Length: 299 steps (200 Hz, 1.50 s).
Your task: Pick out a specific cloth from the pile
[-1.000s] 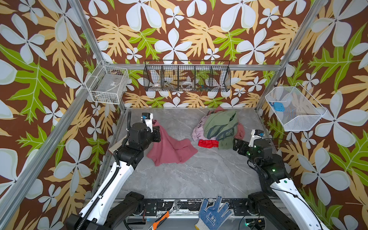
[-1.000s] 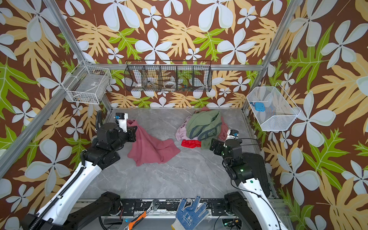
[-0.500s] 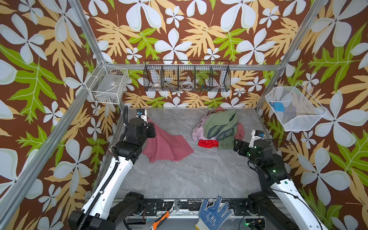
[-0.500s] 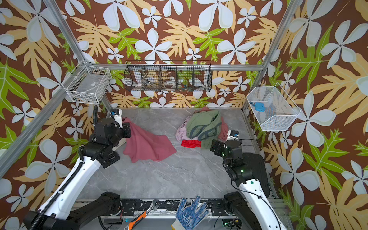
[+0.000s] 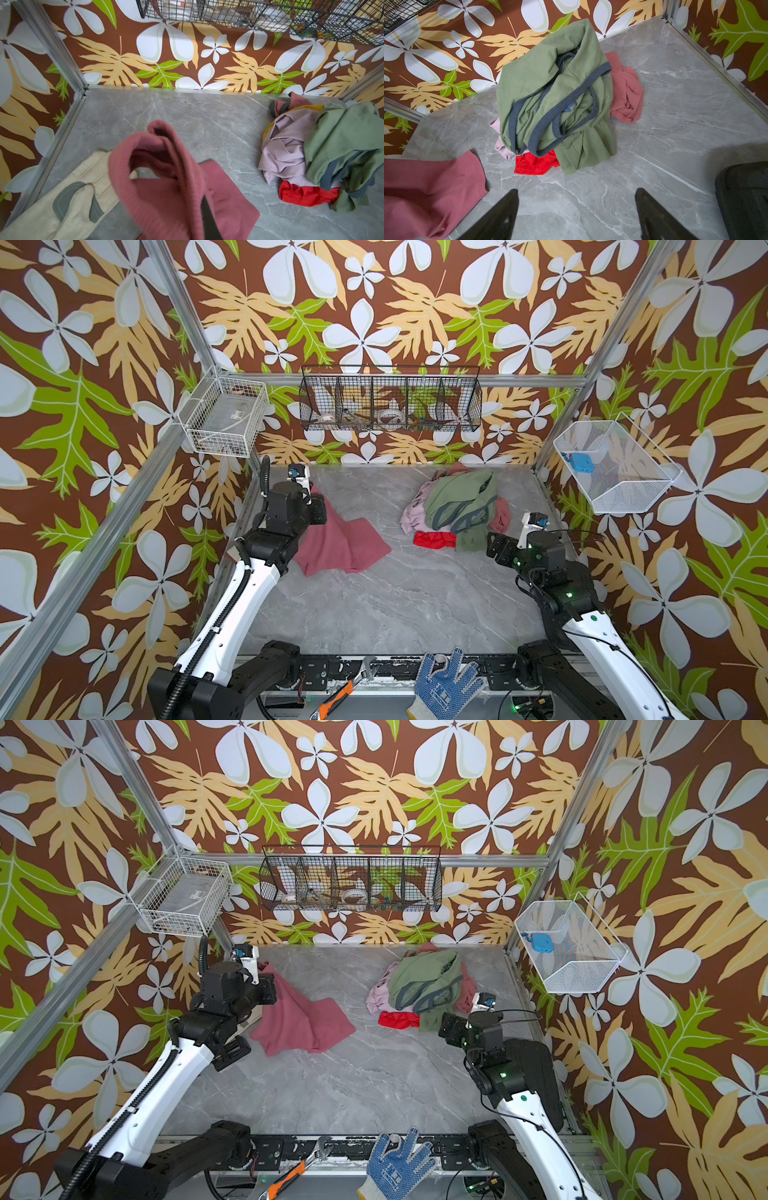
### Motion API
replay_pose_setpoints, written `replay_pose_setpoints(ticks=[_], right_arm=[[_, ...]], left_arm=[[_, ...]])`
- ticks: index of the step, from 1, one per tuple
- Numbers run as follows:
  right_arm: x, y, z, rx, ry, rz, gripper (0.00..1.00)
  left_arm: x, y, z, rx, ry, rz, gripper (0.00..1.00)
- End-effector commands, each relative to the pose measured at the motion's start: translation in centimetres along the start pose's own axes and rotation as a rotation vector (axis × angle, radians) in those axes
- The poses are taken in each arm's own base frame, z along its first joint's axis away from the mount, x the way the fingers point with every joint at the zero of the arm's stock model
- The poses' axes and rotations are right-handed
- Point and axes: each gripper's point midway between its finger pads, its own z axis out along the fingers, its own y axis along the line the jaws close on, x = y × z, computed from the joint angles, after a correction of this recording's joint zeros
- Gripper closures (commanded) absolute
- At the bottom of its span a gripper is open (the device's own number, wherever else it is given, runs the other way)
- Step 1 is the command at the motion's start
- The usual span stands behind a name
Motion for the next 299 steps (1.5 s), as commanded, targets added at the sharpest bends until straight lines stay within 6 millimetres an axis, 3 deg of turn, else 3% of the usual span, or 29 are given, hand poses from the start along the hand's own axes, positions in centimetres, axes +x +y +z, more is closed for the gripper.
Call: replay_pose_setpoints(ticks=[1, 77, 144, 181, 244, 299], right_arm=[[-0.5, 0.5, 0.1, -0.02, -0.015, 0.009, 0.14], [-0.4, 1.3, 0.7, -0.055, 0.001, 0.054, 0.18], [-0.5, 1.6, 0.6, -0.072, 0.0, 0.087, 0.21], [-0.4, 2.1, 0.8, -0.097, 0.008, 0.105, 0.23], [-0.5, 2.6, 0.6, -0.114, 0.013, 0.104, 0.24], [-0.3, 2.6, 0.6, -0.116, 0.021, 0.104, 0.24]], left_arm=[[0.1, -1.5, 0.3, 0.061, -0.009, -0.03, 1.0], [2.1, -7.3, 1.7, 0.285, 0.015, -0.137, 1.0], [4.8, -10.5, 3.1, 0.432, 0.068, -0.251, 1.0], [7.4, -10.8, 5.0, 0.443, 0.126, -0.297, 1.0], [13.7, -10.9, 8.3, 0.385, 0.297, -0.258, 1.0], [17.3, -7.7, 8.3, 0.256, 0.324, -0.312, 1.0]])
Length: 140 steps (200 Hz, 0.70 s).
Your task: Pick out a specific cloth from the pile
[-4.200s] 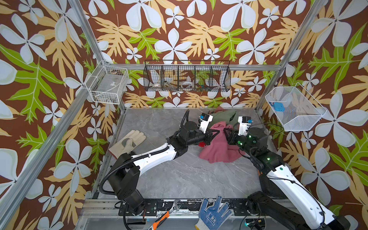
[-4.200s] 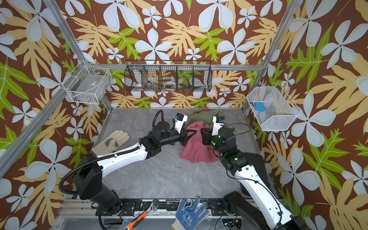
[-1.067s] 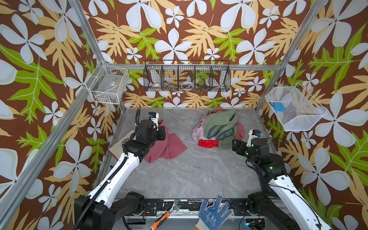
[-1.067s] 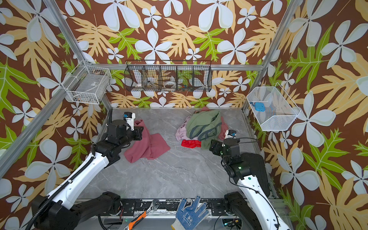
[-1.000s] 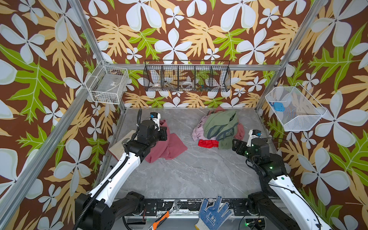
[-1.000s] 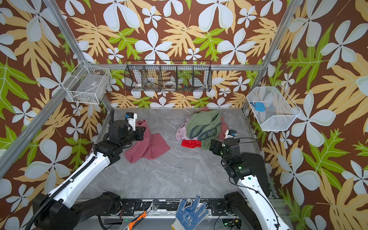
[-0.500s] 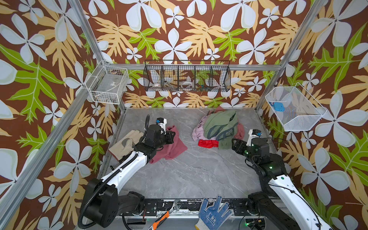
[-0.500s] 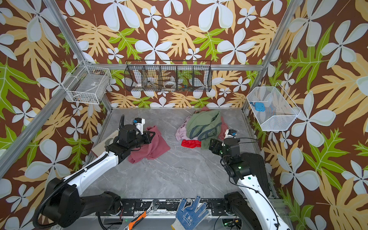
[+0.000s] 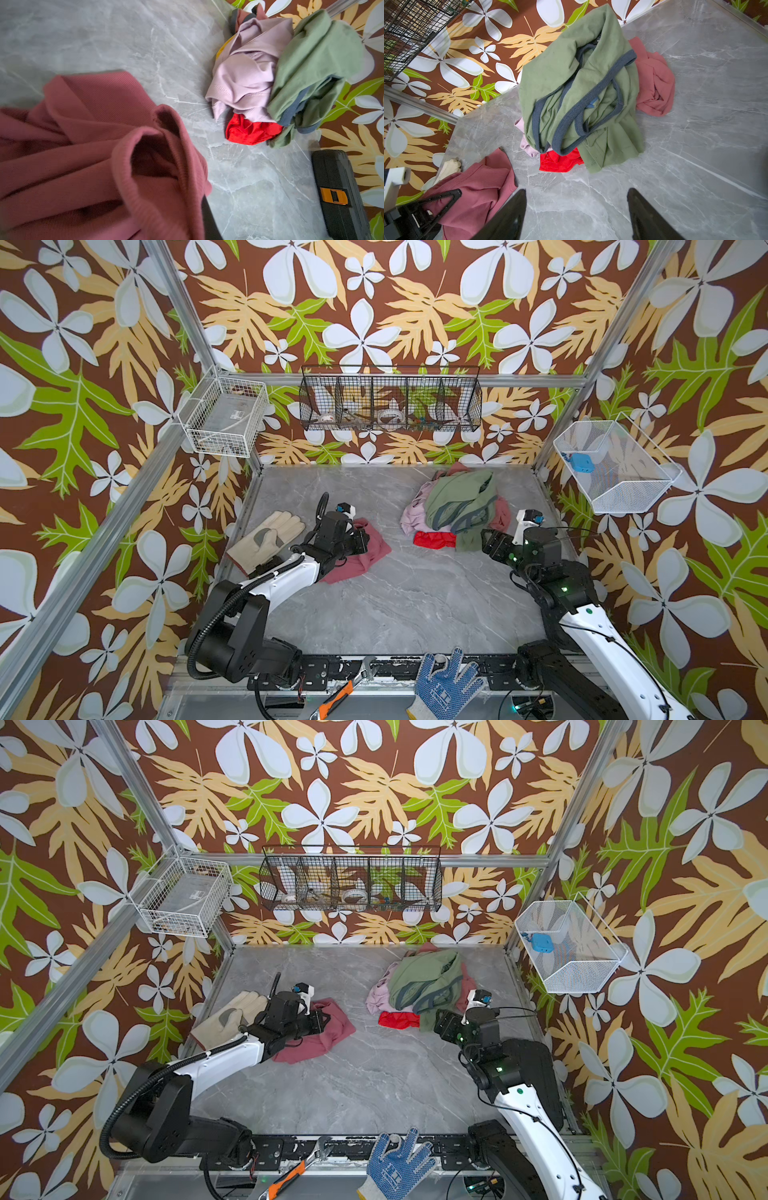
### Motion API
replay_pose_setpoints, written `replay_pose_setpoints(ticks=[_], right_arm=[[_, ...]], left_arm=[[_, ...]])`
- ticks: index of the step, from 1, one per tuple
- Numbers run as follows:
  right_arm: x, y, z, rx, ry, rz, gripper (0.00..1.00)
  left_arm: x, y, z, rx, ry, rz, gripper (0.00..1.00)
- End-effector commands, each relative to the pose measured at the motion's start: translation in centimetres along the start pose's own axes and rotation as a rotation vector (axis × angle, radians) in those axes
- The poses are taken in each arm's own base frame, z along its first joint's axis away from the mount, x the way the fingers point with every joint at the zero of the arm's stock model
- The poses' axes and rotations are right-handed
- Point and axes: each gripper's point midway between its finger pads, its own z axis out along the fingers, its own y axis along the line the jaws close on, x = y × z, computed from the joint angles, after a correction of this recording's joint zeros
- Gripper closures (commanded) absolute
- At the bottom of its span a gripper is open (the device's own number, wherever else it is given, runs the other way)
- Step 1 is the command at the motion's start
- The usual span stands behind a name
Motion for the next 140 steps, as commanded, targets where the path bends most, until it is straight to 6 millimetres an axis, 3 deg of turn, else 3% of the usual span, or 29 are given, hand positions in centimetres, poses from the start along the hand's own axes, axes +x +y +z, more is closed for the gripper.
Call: replay_pose_setpoints(ticks=[1, 37, 108, 140], right_arm=[[-0.5, 0.4, -0.1, -0.014, -0.017, 0.001, 0.24], [-0.1, 0.3, 0.0, -0.016, -0.005, 0.004, 0.24], [0.3, 0.3, 0.2, -0.026, 0.001, -0.003, 0.24], [0.5, 0.1, 0.2, -0.018, 0.006, -0.012, 0.24]], left_arm=[[-0.5, 1.6, -0.3, -0.057, -0.054, -0.034, 1.0], [0.8, 5.8, -1.2, -0.154, -0.062, -0.157, 1.0], [3.1, 8.9, -1.4, -0.289, -0.018, -0.138, 0.85], [3.6, 9.4, -1.3, -0.311, 0.0, -0.143, 0.66]])
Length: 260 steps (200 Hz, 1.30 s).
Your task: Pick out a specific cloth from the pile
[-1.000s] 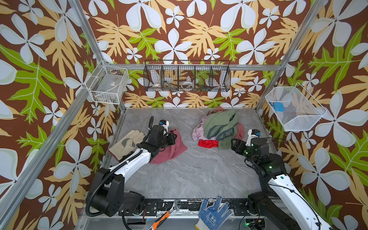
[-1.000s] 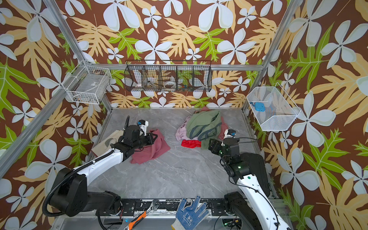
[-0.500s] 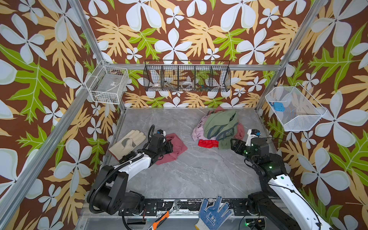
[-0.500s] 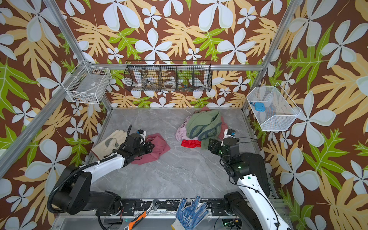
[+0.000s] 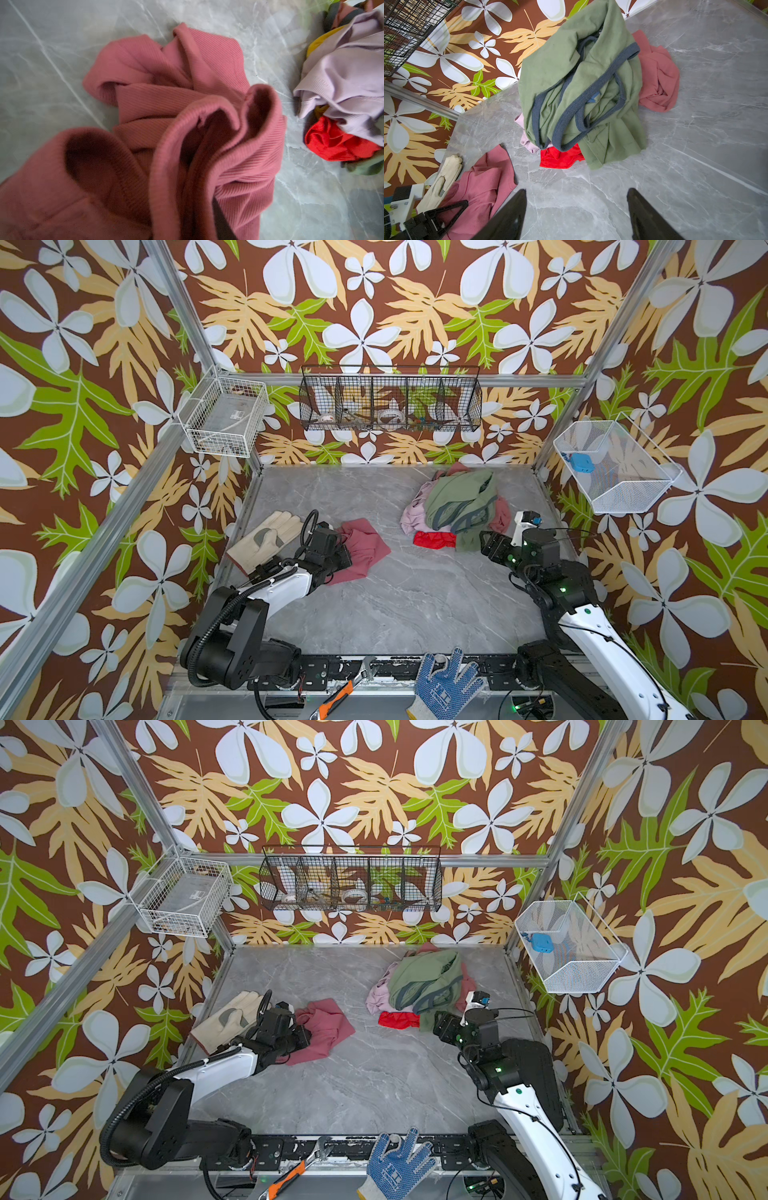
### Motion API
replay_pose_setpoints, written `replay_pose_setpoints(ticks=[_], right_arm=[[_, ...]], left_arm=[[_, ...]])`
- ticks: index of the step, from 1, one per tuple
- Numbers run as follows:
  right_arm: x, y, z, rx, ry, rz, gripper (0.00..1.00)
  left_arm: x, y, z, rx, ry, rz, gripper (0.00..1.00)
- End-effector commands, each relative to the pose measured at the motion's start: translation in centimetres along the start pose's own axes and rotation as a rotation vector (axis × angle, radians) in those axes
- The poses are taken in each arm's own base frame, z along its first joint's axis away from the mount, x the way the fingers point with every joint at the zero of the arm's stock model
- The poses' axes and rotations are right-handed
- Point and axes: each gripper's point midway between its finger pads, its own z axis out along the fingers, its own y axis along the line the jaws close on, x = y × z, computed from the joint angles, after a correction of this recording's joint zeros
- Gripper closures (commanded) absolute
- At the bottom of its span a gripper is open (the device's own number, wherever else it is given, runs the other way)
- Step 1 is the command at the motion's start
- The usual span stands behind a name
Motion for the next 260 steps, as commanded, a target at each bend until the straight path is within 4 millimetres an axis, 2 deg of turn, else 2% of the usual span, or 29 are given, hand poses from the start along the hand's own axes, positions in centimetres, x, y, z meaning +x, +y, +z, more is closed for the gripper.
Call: replay_pose_setpoints(ticks=[1, 22, 42, 45, 50, 60, 72, 85, 91, 99, 106, 136, 174, 194, 226, 249, 260], right_arm=[[-0.2, 0.1, -0.1, -0.004, -0.013, -0.014, 0.24], [-0.1, -0.2, -0.1, 0.004, -0.015, -0.017, 0.24], [0.0, -0.3, 0.0, 0.007, -0.013, -0.019, 0.24], [0.0, -0.3, 0.0, 0.006, -0.013, -0.02, 0.24], [0.0, -0.2, 0.0, 0.006, -0.013, -0.022, 0.24], [-0.1, -0.3, 0.0, 0.009, -0.015, -0.026, 0.23], [-0.2, -0.4, -0.1, 0.017, -0.017, -0.032, 0.23], [-0.2, -0.5, -0.1, 0.024, -0.019, -0.039, 0.23], [-0.2, -0.6, -0.1, 0.028, -0.018, -0.041, 0.23], [-0.2, -0.5, -0.1, 0.027, -0.021, -0.043, 0.23], [-0.2, -0.5, 0.0, 0.026, -0.02, -0.045, 0.23], [-0.2, -0.3, 0.3, 0.018, -0.015, -0.046, 0.22], [-0.1, -0.3, 0.3, 0.017, -0.005, -0.051, 0.22], [-0.2, -0.3, 0.1, 0.022, -0.011, -0.056, 0.22], [-0.3, -0.6, -0.3, 0.031, -0.018, -0.059, 0.21], [-0.2, -0.8, -0.5, 0.037, -0.025, -0.06, 0.21], [-0.3, -0.9, -0.6, 0.041, -0.029, -0.06, 0.21]], left_arm=[[0.1, 0.7, 0.0, -0.032, 0.002, -0.001, 0.65], [-0.6, 0.1, -0.5, -0.019, -0.015, 0.017, 0.52], [-1.7, -0.4, -1.4, -0.023, -0.037, 0.045, 0.44], [-2.0, -0.5, -1.6, -0.024, -0.045, 0.049, 0.43], [-2.4, -0.7, -1.9, -0.029, -0.052, 0.059, 0.35], [-3.1, -0.6, -2.7, -0.051, -0.074, 0.07, 0.32], [-4.1, -0.6, -3.9, -0.073, -0.11, 0.079, 0.2], [-5.1, -0.4, -5.1, -0.099, -0.152, 0.086, 0.15], [-5.4, -0.3, -5.6, -0.11, -0.167, 0.09, 0.09], [-5.7, -0.2, -6.1, -0.117, -0.178, 0.098, 0.07], [-5.8, -0.3, -6.5, -0.115, -0.184, 0.105, 0.0], [-5.1, 0.4, -6.5, -0.14, -0.17, 0.107, 0.0], [-3.2, 1.9, -4.3, -0.171, -0.113, 0.099, 0.0], [-2.7, 1.1, -2.9, -0.138, -0.06, 0.118, 0.0], [-3.1, -1.8, -1.3, 0.005, -0.049, 0.149, 0.0], [-2.6, -1.9, 0.7, -0.01, 0.023, 0.191, 0.0], [-2.3, -0.8, 1.6, -0.076, 0.057, 0.195, 0.0]])
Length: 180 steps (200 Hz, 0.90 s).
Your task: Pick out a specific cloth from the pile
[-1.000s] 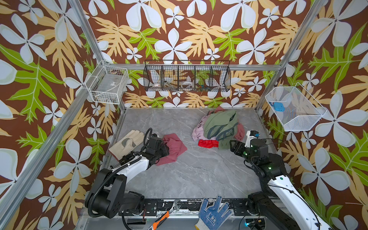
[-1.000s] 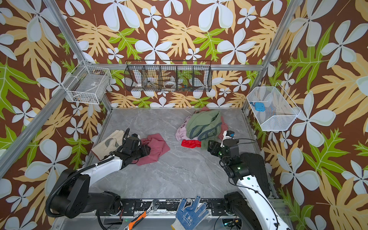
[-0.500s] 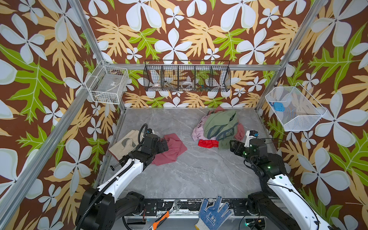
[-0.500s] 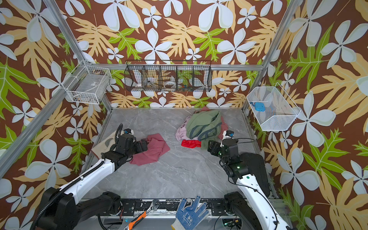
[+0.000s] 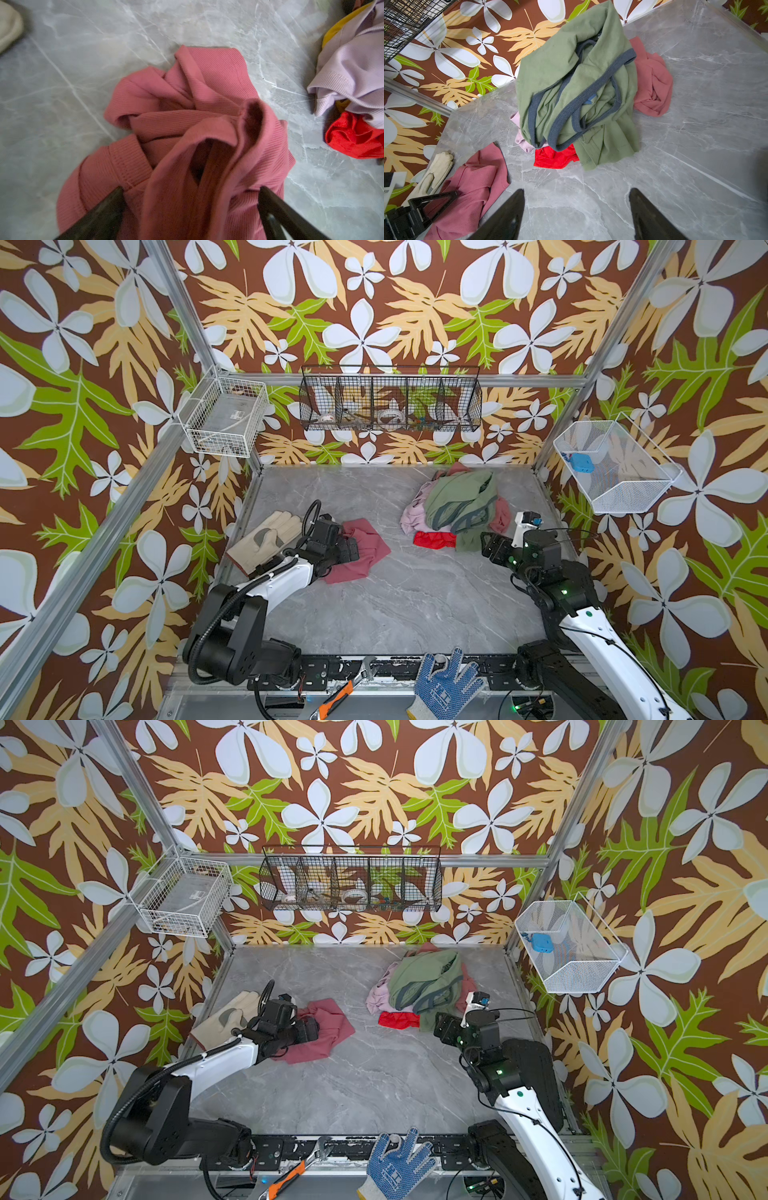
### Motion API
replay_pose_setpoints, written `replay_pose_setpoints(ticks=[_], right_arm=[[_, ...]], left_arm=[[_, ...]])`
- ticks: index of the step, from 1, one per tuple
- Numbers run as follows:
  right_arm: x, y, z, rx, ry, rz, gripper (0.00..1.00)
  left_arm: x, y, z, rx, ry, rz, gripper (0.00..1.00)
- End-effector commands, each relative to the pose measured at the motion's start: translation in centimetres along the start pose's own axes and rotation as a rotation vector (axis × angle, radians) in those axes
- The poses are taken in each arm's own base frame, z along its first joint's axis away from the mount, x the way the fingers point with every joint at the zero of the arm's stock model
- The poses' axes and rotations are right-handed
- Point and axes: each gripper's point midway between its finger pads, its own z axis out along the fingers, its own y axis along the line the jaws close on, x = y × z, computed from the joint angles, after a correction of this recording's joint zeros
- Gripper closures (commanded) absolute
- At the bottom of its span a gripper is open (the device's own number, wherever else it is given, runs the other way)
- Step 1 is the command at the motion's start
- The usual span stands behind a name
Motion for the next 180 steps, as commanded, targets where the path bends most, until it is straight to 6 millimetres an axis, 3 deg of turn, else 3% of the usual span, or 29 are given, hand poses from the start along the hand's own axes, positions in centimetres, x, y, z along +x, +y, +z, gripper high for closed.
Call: replay_pose_setpoints(ticks=[1, 31, 89, 101, 147, 163, 180], right_arm=[[-0.1, -0.5, -0.2, 0.024, -0.009, -0.008, 0.21], [0.0, -0.6, -0.3, 0.03, -0.009, -0.015, 0.21], [0.0, -0.7, 0.2, 0.038, -0.003, -0.023, 0.2], [-0.1, -0.7, 0.3, 0.04, -0.002, -0.026, 0.2], [-0.4, -0.6, 0.1, 0.048, -0.004, -0.037, 0.2], [-0.4, -0.8, 0.0, 0.055, -0.005, -0.038, 0.2], [-0.4, -0.9, -0.2, 0.057, -0.009, -0.038, 0.2]], left_arm=[[-0.1, -0.1, 1.5, -0.015, 0.041, 0.041, 0.0], [0.3, 1.5, 2.7, -0.103, 0.046, 0.022, 0.01], [1.9, 2.9, 4.7, -0.2, 0.104, 0.061, 0.24], [1.7, 2.9, 4.9, -0.203, 0.096, 0.054, 0.32], [-0.6, 2.3, 4.9, -0.16, 0.019, -0.015, 0.8], [-2.1, 1.9, 4.6, -0.156, -0.011, -0.008, 0.89], [-3.7, 1.7, 4.7, -0.162, -0.032, 0.016, 0.9]])
